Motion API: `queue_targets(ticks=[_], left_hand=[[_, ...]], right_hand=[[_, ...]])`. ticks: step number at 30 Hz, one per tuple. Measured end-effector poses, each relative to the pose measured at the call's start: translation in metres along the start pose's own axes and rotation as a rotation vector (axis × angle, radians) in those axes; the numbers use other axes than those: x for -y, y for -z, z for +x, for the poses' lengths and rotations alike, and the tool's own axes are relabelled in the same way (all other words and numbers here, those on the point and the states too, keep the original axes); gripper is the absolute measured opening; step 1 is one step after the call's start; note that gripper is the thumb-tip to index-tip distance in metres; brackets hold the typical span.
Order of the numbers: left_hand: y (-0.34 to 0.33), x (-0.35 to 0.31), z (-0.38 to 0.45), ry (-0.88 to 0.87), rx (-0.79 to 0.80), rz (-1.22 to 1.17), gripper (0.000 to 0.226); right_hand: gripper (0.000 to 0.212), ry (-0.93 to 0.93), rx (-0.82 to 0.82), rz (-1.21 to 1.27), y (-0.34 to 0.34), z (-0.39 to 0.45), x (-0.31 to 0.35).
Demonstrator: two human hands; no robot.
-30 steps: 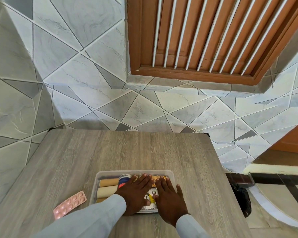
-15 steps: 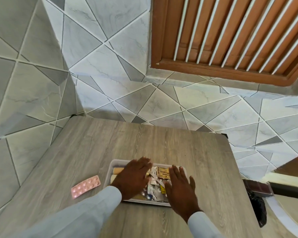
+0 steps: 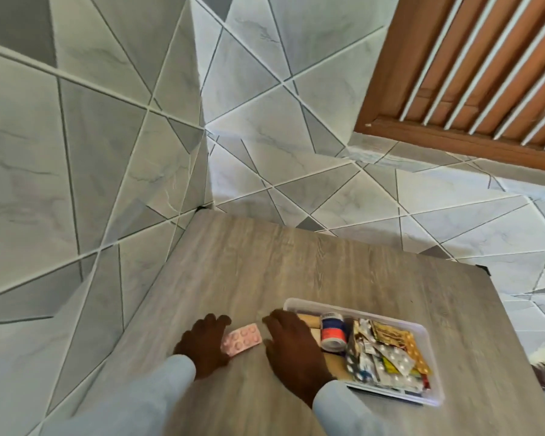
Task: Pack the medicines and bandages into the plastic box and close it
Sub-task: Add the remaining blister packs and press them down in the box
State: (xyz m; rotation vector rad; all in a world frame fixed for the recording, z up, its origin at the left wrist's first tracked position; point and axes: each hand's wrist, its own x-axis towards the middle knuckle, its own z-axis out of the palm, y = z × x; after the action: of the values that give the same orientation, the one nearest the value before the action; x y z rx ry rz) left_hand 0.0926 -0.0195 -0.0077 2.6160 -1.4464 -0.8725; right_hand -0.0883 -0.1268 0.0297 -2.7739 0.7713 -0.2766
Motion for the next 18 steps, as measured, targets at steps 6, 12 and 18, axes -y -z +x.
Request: queue_targets(ticks=[6,12,18], left_hand=[[-0.004,0.007,0.009,-0.106,0.014,0.112,0.057],[0.044,-0.005,0.022,-0.096,-0.197,-0.233,0.043],[0.055,-0.087,0.012,-0.526,-0.167,-0.003,0.041]], right_hand=[[0.040,-0.046,0.128,-0.032,-0.027,0.001,0.036],[0.041,-0.172,-0.002,0.058,-0.006,-0.015,0.027],[0.047,-0.369,-0.183,0.046,0.020,-0.049,-0.009]])
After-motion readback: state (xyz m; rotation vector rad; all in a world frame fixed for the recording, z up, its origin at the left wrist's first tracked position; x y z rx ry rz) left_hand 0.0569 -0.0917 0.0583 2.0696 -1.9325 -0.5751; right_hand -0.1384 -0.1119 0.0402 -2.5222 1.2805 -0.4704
